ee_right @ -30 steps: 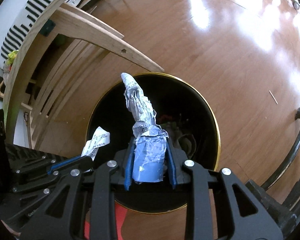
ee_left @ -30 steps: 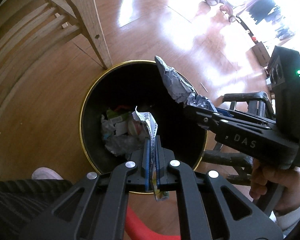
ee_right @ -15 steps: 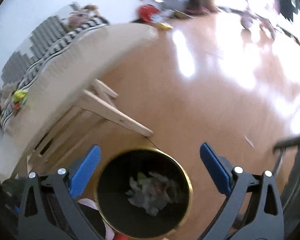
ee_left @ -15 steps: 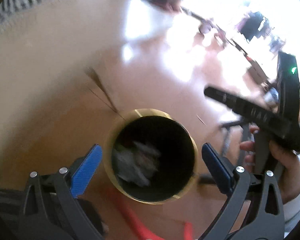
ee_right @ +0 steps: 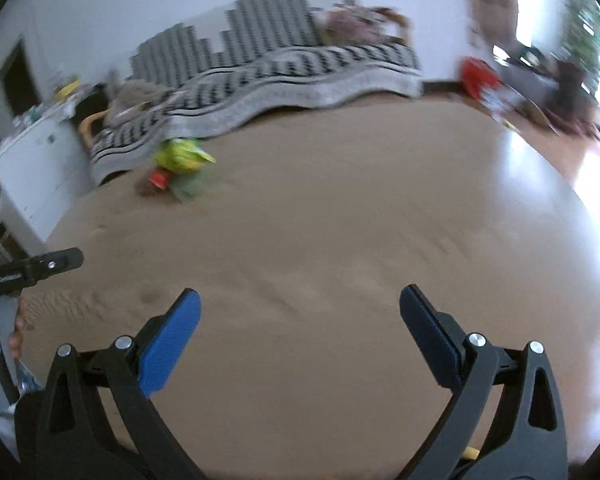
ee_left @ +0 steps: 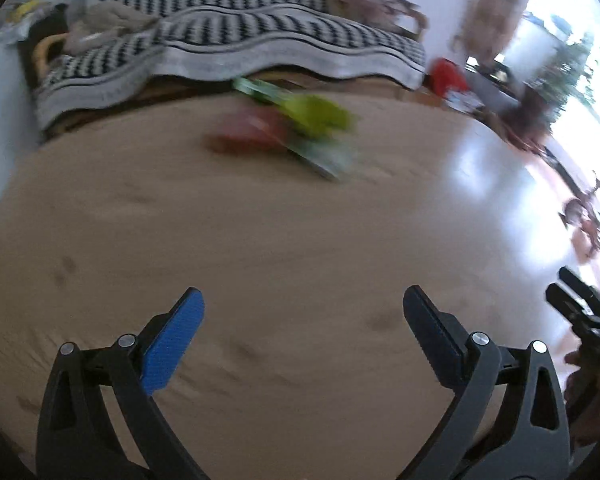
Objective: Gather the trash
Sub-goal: 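Bring both tools back over the table, then grasp red GOLDENLEAF box with left tool while right tool grasps yellow-green snack bag, then carry red box and snack bag over the bin and open both tools, then bring both tools back over the table, then grasp green toy car with left tool while right tool grasps white-green cigarette box, then carry toy car and cigarette box over the bin and open both tools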
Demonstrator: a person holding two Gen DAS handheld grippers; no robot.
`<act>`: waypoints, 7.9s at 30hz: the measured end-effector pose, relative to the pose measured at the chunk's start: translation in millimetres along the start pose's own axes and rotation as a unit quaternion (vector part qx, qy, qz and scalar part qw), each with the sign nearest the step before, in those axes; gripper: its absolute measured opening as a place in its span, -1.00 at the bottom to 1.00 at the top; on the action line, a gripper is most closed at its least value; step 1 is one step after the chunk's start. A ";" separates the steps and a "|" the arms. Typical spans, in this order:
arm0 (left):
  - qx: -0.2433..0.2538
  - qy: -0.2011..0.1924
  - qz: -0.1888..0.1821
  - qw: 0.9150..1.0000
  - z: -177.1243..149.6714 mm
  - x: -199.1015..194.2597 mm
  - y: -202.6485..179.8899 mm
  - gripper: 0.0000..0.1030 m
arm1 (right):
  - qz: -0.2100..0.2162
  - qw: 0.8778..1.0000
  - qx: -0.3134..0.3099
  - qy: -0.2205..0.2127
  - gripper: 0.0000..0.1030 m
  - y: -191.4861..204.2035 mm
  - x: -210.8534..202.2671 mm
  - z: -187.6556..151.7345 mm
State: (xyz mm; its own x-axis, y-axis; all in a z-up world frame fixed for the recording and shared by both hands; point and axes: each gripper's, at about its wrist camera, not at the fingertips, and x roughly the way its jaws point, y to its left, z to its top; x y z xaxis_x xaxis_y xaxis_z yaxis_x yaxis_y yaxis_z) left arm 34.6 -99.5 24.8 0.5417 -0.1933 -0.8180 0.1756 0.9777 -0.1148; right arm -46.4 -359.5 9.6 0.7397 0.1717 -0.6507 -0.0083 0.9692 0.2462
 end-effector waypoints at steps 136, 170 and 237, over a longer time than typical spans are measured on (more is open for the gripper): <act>0.186 0.056 -0.280 0.940 -183.6 -45.9 -296.8 0.88 | -0.132 0.955 0.265 -0.011 0.88 -202.5 -216.9 -222.9; -0.018 0.044 0.036 0.998 93.8 96.5 125.9 0.88 | 0.065 0.966 -0.191 0.160 0.88 148.2 261.9 132.9; 0.070 -0.011 -0.063 0.995 8.8 -51.2 -89.5 -0.93 | 0.007 0.999 -0.037 0.001 0.11 5.3 -77.4 33.3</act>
State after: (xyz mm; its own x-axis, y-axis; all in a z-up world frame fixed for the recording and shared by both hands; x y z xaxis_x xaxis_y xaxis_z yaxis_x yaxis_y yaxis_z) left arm -1.6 -177.9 81.9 0.5261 -0.3164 -0.7894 0.3556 0.9250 -0.1337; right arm -81.3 -373.6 85.2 0.7374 0.1865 -0.6492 -0.0697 0.9770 0.2016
